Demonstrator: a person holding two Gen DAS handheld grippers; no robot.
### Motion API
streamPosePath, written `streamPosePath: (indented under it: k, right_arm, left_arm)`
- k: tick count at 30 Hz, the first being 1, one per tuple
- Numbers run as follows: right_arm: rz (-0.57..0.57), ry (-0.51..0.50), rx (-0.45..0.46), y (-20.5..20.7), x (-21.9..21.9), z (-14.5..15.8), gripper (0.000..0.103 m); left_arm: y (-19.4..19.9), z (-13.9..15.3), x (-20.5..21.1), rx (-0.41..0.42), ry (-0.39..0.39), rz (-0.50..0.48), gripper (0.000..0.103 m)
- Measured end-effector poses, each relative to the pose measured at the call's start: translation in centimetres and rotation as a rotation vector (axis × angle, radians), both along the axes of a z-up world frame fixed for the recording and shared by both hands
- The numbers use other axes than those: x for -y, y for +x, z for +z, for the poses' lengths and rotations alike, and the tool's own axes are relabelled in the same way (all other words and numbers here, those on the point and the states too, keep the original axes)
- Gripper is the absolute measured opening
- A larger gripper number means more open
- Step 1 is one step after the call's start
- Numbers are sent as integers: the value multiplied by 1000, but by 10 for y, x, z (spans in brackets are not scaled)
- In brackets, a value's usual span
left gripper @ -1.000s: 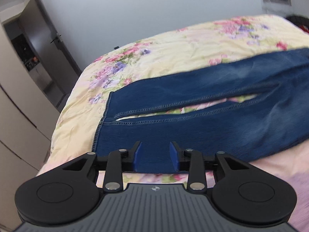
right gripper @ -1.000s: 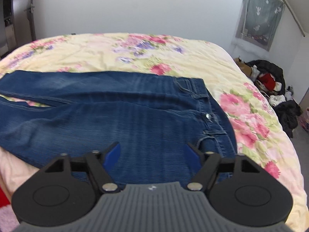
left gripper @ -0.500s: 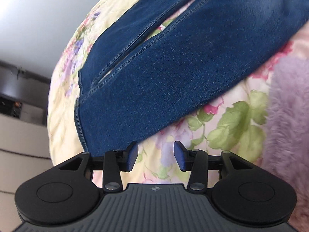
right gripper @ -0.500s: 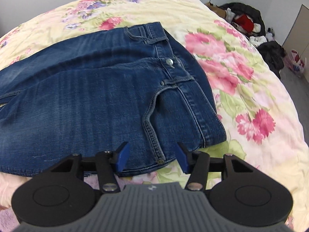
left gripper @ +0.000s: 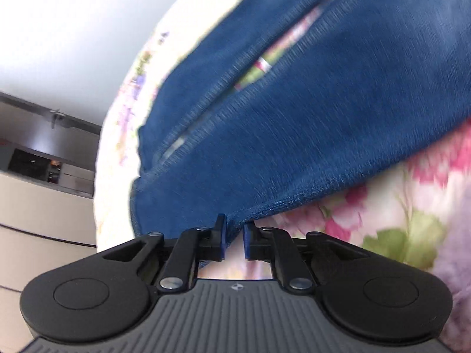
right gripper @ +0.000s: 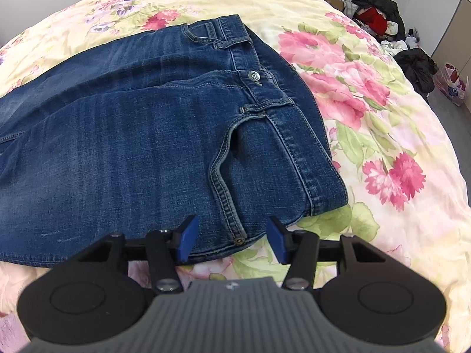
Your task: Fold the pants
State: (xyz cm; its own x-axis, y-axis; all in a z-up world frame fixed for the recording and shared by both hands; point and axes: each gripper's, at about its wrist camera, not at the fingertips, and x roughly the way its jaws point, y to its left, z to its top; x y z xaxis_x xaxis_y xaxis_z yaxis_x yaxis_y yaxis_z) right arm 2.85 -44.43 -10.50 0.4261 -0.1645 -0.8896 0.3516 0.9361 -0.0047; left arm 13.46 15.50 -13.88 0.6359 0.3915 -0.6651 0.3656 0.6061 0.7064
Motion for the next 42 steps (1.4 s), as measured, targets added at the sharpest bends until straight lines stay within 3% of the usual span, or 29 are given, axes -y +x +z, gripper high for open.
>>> streamPosePath:
  k: [4, 8, 13, 18, 21, 24, 28, 34, 37, 39, 42]
  right_arm:
    - [57, -9, -6, -1, -3, 3, 39]
    - [181, -55, 4, -3, -5, 13, 31]
    - [427, -141, 12, -6, -3, 20, 29]
    - [620, -209, -37, -10, 6, 12, 28]
    - [708, -243, -65, -9, 11, 2, 28]
    - [798, -281, -73, -11, 12, -8, 42]
    - [939, -338, -88, -17, 7, -23, 47]
    - [942, -364, -80, -12, 7, -44, 45]
    - [940, -409, -55, -18, 4, -45, 33]
    - [930, -456, -37, -21, 2, -44, 14]
    - [892, -449, 7, -24, 4, -32, 5]
  left_arm:
    - [6, 33, 3, 66, -76, 56, 6]
    - [14, 56, 9, 101, -90, 85, 4]
    - [22, 67, 13, 119, -89, 119, 4]
    - [25, 65, 13, 111, -79, 151, 4]
    - [26, 66, 15, 107, -74, 175, 4]
    - [29, 66, 16, 98, -68, 193, 4]
    - [30, 66, 16, 89, -68, 217, 4]
    - [34, 67, 13, 102, -92, 251, 4]
    - [36, 68, 11, 103, -110, 267, 4]
    - [36, 69, 10, 109, -122, 274, 4]
    - [36, 72, 9, 123, -143, 284, 4]
